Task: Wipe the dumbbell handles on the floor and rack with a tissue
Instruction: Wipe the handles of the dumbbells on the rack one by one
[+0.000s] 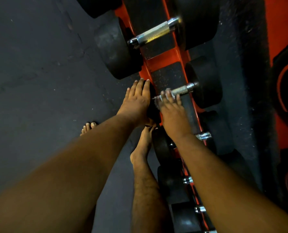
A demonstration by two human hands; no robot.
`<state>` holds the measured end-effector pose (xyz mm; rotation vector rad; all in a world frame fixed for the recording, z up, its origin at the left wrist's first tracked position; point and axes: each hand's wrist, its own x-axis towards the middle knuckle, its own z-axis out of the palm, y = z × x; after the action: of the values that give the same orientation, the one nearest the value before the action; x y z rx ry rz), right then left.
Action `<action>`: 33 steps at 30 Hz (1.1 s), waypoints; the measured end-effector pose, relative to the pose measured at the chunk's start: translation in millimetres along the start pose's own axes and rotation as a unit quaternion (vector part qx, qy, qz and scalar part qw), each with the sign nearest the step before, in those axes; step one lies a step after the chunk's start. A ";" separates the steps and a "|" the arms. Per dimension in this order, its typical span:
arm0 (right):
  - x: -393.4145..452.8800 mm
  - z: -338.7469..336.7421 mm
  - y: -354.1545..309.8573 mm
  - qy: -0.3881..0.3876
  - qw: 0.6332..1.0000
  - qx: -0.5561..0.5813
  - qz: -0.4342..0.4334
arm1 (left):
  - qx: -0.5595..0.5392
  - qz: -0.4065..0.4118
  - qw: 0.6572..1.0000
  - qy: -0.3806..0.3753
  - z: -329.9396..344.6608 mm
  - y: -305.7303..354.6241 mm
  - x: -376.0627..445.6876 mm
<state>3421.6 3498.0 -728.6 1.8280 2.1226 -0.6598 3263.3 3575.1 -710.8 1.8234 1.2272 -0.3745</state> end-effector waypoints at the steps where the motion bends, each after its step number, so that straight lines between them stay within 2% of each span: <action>1: 1.1 4.6 -4.4 -0.010 1.000 0.009 -0.009 | -0.002 -0.005 1.000 -0.009 0.7 0.0 0.9; 3: -4.5 6.1 -10.9 -0.011 0.998 0.059 0.017 | -0.005 -0.017 1.000 -0.022 -3.0 1.6 -6.0; 5: -19.1 -7.2 -18.3 0.020 0.970 0.207 0.127 | -0.016 -0.026 0.999 -0.019 -9.6 4.9 -23.9; 6: -28.1 -20.9 -25.3 0.048 0.923 0.318 0.210 | -0.025 -0.024 0.999 -0.006 -14.3 7.4 -36.3; 7: -36.7 -32.0 -32.8 0.082 0.851 0.438 0.279 | -0.042 -0.019 0.999 0.015 -19.1 11.4 -49.4; 9: -49.1 -58.0 -51.8 0.112 0.665 0.639 0.370 | -0.124 -0.026 0.991 0.032 -27.6 17.9 -71.7; 10: -56.8 -68.2 -59.8 0.099 0.592 0.700 0.386 | -0.183 -0.037 0.982 0.022 -30.3 21.2 -81.6; 11: -65.4 -79.5 -69.3 0.086 0.551 0.735 0.385 | -0.235 -0.045 0.971 0.004 -35.1 24.6 -93.7; 12: -72.2 -86.3 -75.9 0.077 0.539 0.748 0.380 | -0.277 -0.053 0.959 -0.009 -36.0 26.0 -101.4; 16: -96.1 -102.6 -91.0 0.103 0.517 0.768 0.364 | -0.387 -0.070 0.919 -0.038 -34.4 28.0 -125.3; 21: -118.7 -96.3 -85.5 0.083 0.534 0.776 0.326 | -0.504 -0.080 0.858 -0.058 -30.6 39.6 -143.1; 23: -126.7 -92.7 -78.7 0.088 0.554 0.762 0.324 | -0.539 -0.081 0.835 -0.073 -24.3 42.7 -145.1; 25: -135.2 -83.2 -67.5 0.093 0.593 0.735 0.316 | -0.560 -0.086 0.820 -0.079 -13.0 49.2 -146.4; 28: -146.7 -67.4 -48.0 0.093 0.694 0.665 0.259 | -0.610 -0.130 0.779 -0.072 4.8 60.2 -145.7; 29: -155.3 -62.1 -40.1 0.091 0.717 0.648 0.239 | -0.621 -0.138 0.768 -0.074 14.7 66.1 -146.4; 31: -168.6 -56.4 -26.6 0.093 0.723 0.650 0.215 | -0.619 -0.130 0.771 -0.075 29.3 74.1 -147.2; 33: -176.1 -54.5 -18.7 0.081 0.712 0.666 0.208 | -0.586 -0.117 0.799 -0.065 39.7 77.0 -147.6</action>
<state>3438.8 3371.6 -594.3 2.8736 1.0149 -2.3204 3269.1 3446.4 -598.0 0.5601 1.1612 0.1504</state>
